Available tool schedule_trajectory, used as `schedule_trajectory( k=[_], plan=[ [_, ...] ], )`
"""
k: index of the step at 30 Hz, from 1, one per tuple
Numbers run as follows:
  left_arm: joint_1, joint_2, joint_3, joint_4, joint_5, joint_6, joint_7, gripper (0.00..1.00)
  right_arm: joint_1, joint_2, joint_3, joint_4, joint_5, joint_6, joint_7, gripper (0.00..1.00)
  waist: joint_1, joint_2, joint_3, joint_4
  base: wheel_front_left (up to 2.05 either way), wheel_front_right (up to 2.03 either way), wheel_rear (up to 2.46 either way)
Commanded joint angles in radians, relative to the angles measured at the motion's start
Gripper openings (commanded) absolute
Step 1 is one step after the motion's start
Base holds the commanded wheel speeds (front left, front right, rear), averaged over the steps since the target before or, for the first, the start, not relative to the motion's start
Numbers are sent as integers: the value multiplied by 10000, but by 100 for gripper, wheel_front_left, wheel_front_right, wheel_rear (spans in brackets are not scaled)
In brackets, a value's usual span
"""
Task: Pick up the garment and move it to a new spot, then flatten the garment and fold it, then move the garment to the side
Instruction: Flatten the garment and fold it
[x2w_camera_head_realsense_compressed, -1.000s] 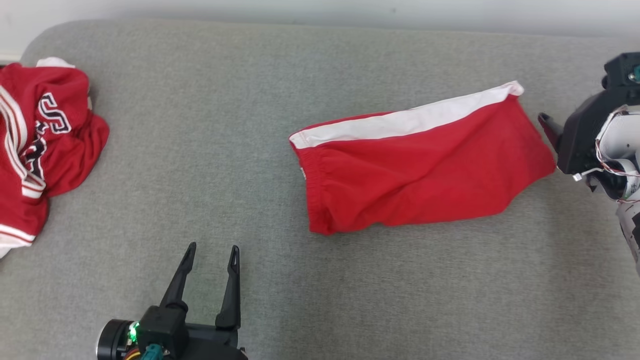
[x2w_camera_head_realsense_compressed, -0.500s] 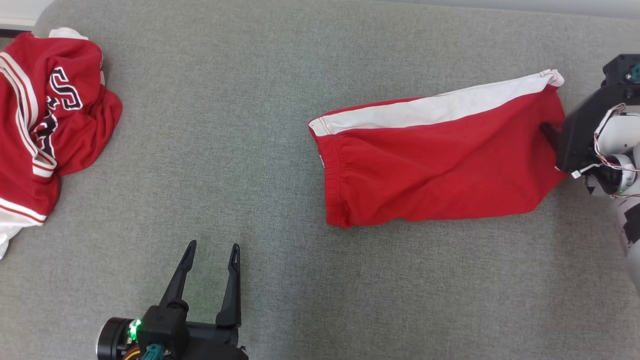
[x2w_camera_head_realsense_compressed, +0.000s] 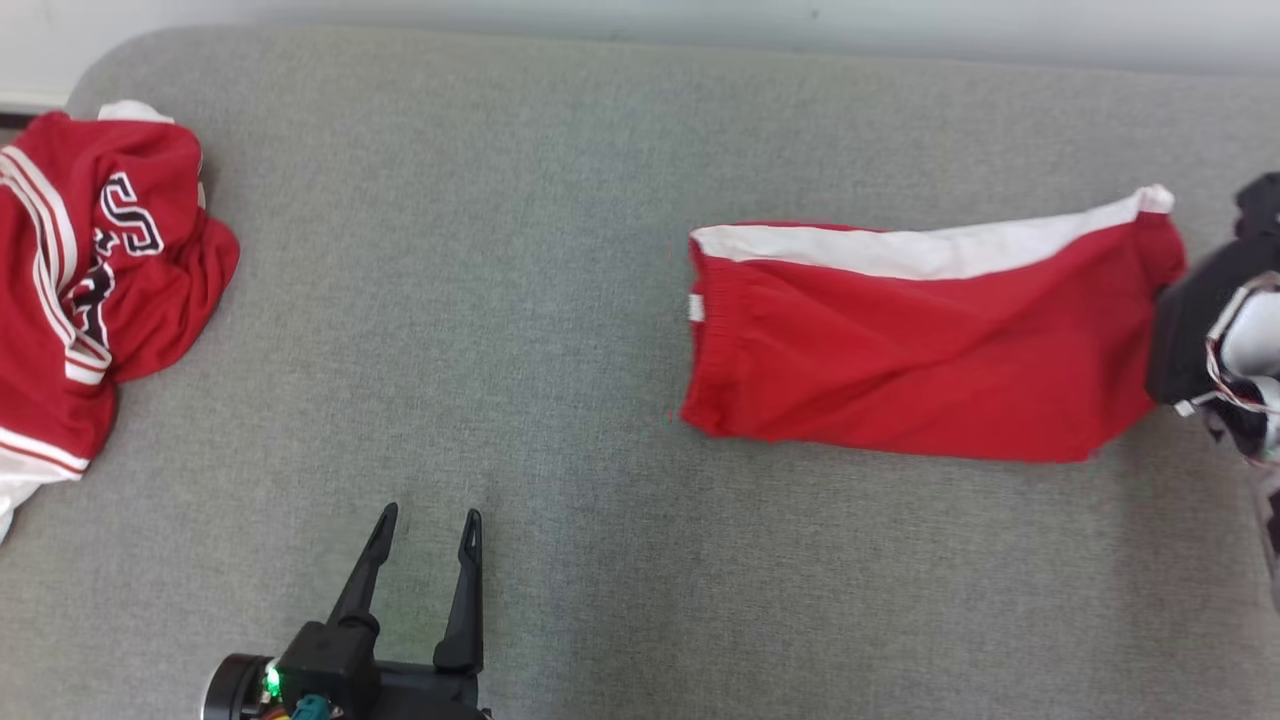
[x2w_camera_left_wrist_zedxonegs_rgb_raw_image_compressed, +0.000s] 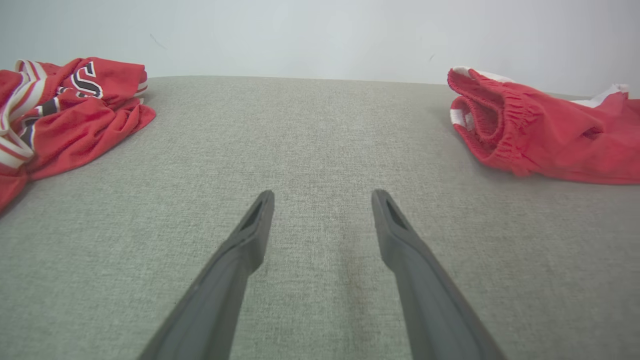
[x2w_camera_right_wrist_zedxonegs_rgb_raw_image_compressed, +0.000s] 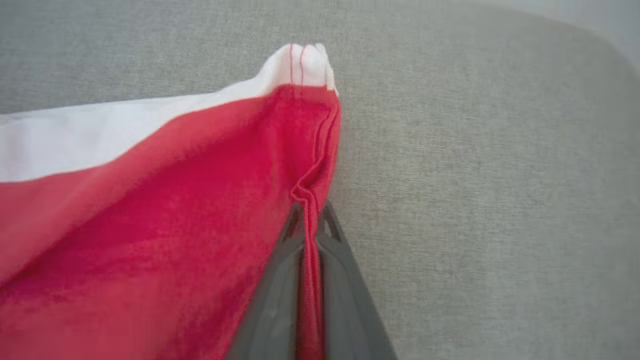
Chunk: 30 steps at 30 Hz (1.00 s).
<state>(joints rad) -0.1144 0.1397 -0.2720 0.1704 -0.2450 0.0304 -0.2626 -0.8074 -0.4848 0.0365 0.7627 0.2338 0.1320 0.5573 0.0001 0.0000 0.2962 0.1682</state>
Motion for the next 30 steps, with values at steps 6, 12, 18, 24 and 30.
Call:
schedule_trajectory(
  k=[6,12,18,24,30],
  plan=[
    [233,-137,45,165,-25,-99,-33,100,856,-124,-1216,-855,-1194,-27,-391,0,-1,0,-511,-275,0,0,0],
    [292,-219,52,284,-11,-162,-32,100,1313,533,-2006,-1831,-1990,-27,-331,0,-1,0,-739,-261,0,0,0],
    [336,-301,74,371,-61,-237,-32,100,1330,1180,-1322,-2746,-1952,-27,234,0,-1,0,-941,-127,0,0,0],
    [412,-379,116,422,-86,-302,-32,100,1146,1738,-118,-3316,-1550,-27,621,0,-1,0,-1040,43,0,0,0],
    [418,-459,162,485,-114,-361,-34,100,902,2436,550,-3093,-1317,-27,567,0,-1,0,-1040,218,0,0,0]
  ],
)
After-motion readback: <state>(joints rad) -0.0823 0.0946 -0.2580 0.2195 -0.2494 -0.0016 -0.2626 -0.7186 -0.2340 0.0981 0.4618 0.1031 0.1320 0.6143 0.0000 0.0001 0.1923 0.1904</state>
